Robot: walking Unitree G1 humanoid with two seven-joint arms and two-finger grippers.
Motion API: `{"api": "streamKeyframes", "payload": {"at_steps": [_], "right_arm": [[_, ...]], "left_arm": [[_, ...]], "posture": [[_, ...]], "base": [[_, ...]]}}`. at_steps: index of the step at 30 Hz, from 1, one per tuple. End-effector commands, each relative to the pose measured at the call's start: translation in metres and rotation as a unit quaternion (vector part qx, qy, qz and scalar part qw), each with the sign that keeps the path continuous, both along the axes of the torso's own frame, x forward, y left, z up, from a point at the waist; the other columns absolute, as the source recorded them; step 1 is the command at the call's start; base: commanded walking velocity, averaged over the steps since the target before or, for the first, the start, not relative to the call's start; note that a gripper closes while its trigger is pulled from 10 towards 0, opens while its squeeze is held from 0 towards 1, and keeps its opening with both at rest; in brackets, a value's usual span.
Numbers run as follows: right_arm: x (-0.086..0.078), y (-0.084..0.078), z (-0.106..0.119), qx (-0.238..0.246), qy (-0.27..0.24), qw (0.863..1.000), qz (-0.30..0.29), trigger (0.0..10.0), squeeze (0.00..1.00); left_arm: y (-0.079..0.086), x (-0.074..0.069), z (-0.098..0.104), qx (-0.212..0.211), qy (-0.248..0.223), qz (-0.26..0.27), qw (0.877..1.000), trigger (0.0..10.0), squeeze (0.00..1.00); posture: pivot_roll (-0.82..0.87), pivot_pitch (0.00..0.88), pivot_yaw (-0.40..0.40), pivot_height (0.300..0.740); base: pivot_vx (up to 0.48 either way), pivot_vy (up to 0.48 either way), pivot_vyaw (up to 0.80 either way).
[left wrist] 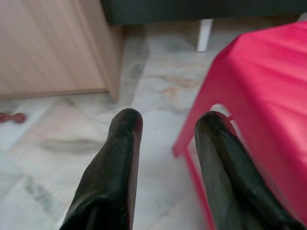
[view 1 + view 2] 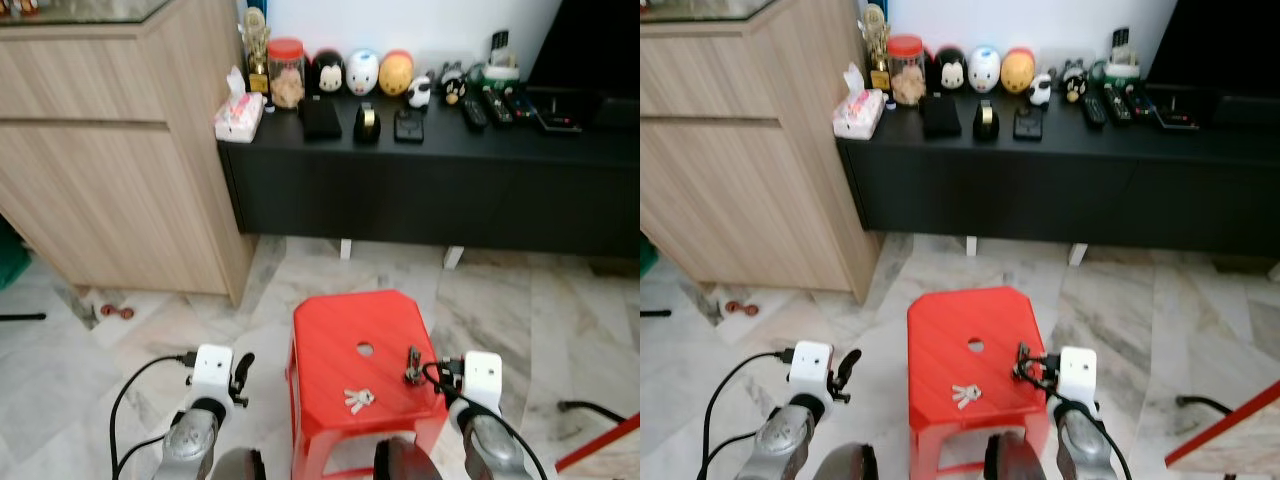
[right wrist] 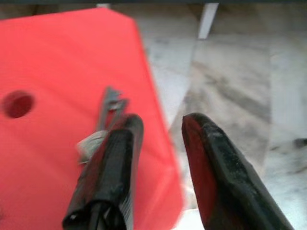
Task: Hang keys on a hook
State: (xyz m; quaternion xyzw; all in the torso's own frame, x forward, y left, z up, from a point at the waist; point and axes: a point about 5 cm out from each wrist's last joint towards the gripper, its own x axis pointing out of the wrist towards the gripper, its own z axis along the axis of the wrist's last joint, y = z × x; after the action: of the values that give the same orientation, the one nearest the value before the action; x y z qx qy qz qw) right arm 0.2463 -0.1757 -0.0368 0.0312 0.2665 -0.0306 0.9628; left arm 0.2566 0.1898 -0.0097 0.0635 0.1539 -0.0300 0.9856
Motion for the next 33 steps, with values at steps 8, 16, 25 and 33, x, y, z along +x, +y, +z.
{"api": "streamKeyframes", "payload": {"at_steps": [8, 16, 25, 33], "right_arm": [[0.003, -0.005, -0.003, -0.015, 0.050, 0.998, 0.039, 10.0, 0.00], [0.022, -0.014, 0.010, -0.019, 0.058, 0.997, 0.042, 10.0, 0.00], [0.034, -0.007, 0.017, -0.001, 0.057, 0.997, 0.044, 10.0, 1.00], [0.033, -0.009, 0.016, -0.010, 0.071, 0.996, 0.045, 10.0, 0.95]], "left_arm": [[0.002, -0.004, -0.003, 0.001, 0.007, 0.005, 1.000, 10.0, 0.00], [0.004, -0.003, -0.001, 0.005, 0.004, 0.004, 1.000, 10.0, 0.00], [0.006, -0.003, 0.004, 0.008, -0.012, -0.004, 1.000, 10.0, 0.00], [0.009, -0.008, 0.008, 0.013, -0.025, -0.006, 1.000, 10.0, 0.00]], "posture": [[-0.03, 0.060, -0.012, 0.623], [-0.02, 0.073, -0.010, 0.623], [0.01, 0.097, -0.008, 0.623], [0.03, 0.126, -0.010, 0.623]], "base": [[0.000, 0.000, 0.00], [0.000, 0.000, 0.00], [0.000, 0.000, 0.00], [0.000, 0.000, 0.00]]}}
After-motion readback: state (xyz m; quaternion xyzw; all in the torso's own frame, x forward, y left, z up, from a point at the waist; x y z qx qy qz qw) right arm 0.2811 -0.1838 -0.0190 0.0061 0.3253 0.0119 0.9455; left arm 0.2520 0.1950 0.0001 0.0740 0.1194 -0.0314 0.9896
